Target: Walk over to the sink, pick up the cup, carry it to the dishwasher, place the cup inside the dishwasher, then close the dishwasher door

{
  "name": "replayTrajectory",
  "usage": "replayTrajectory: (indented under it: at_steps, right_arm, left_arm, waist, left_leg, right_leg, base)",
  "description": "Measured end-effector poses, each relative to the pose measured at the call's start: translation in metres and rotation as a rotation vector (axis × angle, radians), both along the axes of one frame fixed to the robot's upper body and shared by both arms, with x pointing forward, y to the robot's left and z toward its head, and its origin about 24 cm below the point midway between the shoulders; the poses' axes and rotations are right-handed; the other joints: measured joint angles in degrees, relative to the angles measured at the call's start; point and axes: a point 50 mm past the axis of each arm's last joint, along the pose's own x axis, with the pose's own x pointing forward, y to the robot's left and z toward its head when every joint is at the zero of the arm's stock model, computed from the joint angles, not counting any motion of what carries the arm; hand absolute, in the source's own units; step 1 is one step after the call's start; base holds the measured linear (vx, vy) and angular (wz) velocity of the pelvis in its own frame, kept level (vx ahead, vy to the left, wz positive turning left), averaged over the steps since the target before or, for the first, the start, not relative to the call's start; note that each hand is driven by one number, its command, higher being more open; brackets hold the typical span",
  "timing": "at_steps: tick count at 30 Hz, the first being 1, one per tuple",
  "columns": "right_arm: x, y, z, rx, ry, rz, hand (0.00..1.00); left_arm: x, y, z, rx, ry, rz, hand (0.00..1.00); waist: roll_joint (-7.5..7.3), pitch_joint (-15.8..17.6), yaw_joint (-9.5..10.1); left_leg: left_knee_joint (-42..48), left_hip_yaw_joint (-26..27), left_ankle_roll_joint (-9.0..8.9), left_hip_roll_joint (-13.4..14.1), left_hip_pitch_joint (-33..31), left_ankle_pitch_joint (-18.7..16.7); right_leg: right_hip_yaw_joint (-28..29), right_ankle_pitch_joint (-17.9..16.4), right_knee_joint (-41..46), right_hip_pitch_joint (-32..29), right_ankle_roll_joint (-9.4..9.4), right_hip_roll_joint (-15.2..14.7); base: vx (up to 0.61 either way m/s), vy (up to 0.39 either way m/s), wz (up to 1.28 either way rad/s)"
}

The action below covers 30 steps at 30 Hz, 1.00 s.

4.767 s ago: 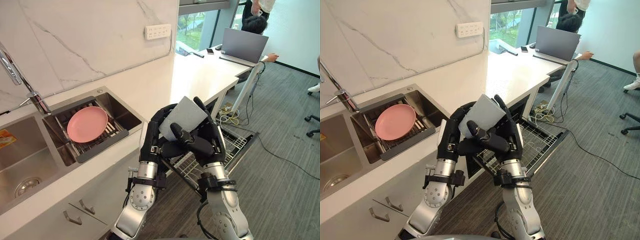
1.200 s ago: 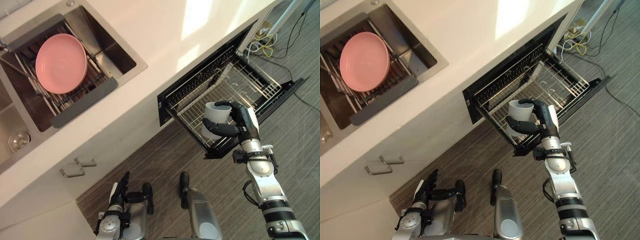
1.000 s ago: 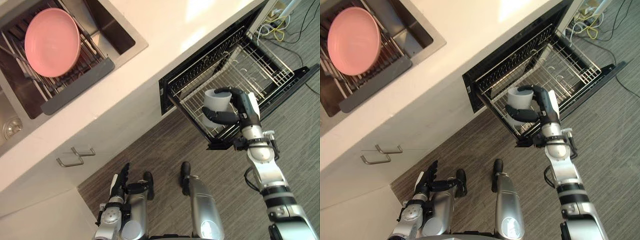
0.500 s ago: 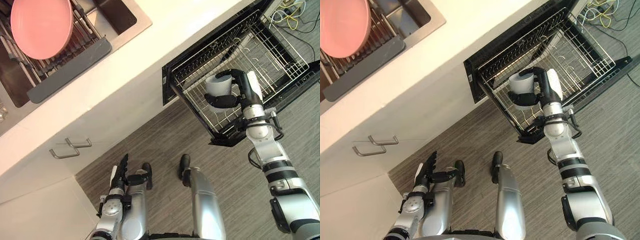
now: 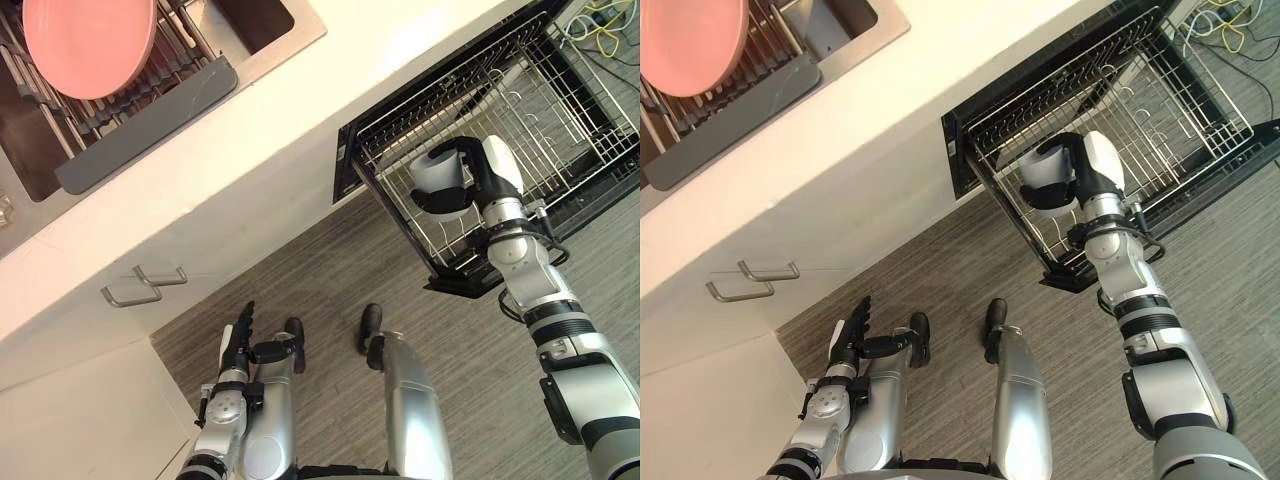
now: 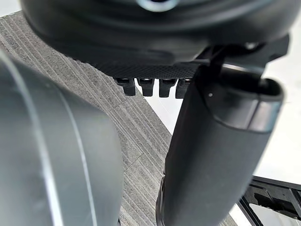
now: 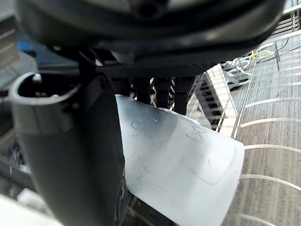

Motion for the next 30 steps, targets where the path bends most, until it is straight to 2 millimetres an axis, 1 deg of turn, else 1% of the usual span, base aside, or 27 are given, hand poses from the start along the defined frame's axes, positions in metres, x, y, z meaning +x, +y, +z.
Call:
replayTrajectory:
  at_steps: [1, 3, 4, 8, 12, 24, 28, 30]
  right_arm:
    - [0.0, 0.0, -0.004, 0.003, 0.014, -0.007, 0.0]
    - [0.001, -0.002, -0.005, 0.009, 0.018, -0.017, 0.0]
    - [0.001, -0.002, -0.006, 0.01, 0.019, -0.017, 1.0]
    - [0.001, 0.001, -0.007, 0.027, 0.012, -0.025, 1.0]
    - [0.003, 0.002, -0.015, 0.047, 0.039, -0.047, 1.0]
    - [0.004, 0.006, -0.018, 0.11, 0.029, -0.073, 1.0]
    - [0.002, 0.009, -0.022, 0.164, 0.024, -0.08, 1.0]
    - [-0.003, 0.01, -0.024, 0.187, 0.01, -0.075, 1.0]
  left_arm:
    - [0.0, 0.0, 0.0, -0.001, -0.001, 0.003, 1.0]
    - [0.0, 0.0, 0.0, 0.002, -0.002, 0.011, 1.0]
    - [0.0, 0.0, 0.0, 0.002, -0.002, 0.012, 1.0]
    - [0.001, 0.0, 0.001, 0.002, -0.005, 0.014, 1.0]
    - [0.004, -0.003, 0.002, -0.003, -0.013, 0.013, 1.0]
    - [0.009, -0.009, 0.006, -0.02, -0.03, 0.01, 1.0]
    - [0.009, -0.01, 0.006, -0.023, -0.03, 0.008, 1.0]
    - [0.009, -0.011, 0.005, -0.026, -0.026, 0.008, 1.0]
  waist:
    - [0.0, 0.0, 0.2]
    - [0.0, 0.0, 0.36]
    - [0.0, 0.0, 0.37]
    - [-0.01, -0.01, 0.39]
    - [-0.03, -0.02, 0.56]
    - [-0.21, -0.12, 0.52]
    - [-0.32, -0.18, 0.33]
    - [-0.33, -0.19, 0.06]
  left_leg:
    - [0.0, 0.0, 0.0, -0.02, -0.01, 0.0]
    - [0.02, -0.01, 0.0, -0.03, -0.03, 0.0]
    - [0.02, -0.01, 0.0, -0.03, -0.04, 0.0]
    - [0.02, -0.19, -0.07, -0.04, -0.24, 0.07]
    - [-0.11, -0.22, -0.05, -0.23, -0.37, 0.19]
    - [-0.11, -0.21, -0.05, -0.46, -0.37, 0.37]
    - [-0.14, -0.18, -0.07, -0.49, 0.1, 0.46]
    - [-0.38, -0.15, -0.08, -0.62, 0.8, 0.57]
  right_leg:
    - [0.0, 0.0, 0.02, 0.0, 0.0, -0.02]
    - [-0.01, 0.0, 0.04, 0.0, 0.0, -0.05]
    - [-0.02, 0.0, 0.05, 0.0, 0.0, -0.06]
    - [-0.28, -0.01, 0.07, -0.04, 0.0, -0.15]
    - [-0.39, -0.01, 0.11, -0.17, 0.0, -0.4]
    - [-0.52, -0.01, 0.41, -0.2, 0.01, -0.86]
    - [-0.43, 0.0, 0.55, 0.15, 0.0, -0.9]
    - [-0.36, 0.0, 0.53, 0.74, 0.0, -0.97]
  base:
    - [0.0, 0.0, 0.0]
    - [0.0, 0.0, 0.0]
    - [0.0, 0.0, 0.0]
    - [0.0, -0.001, 0.01]
    - [0.0, 0.0, 0.0]
    - [0.0, 0.0, 0.0]
    - [0.0, 0.0, 0.0]
    - [0.0, 0.0, 0.0]
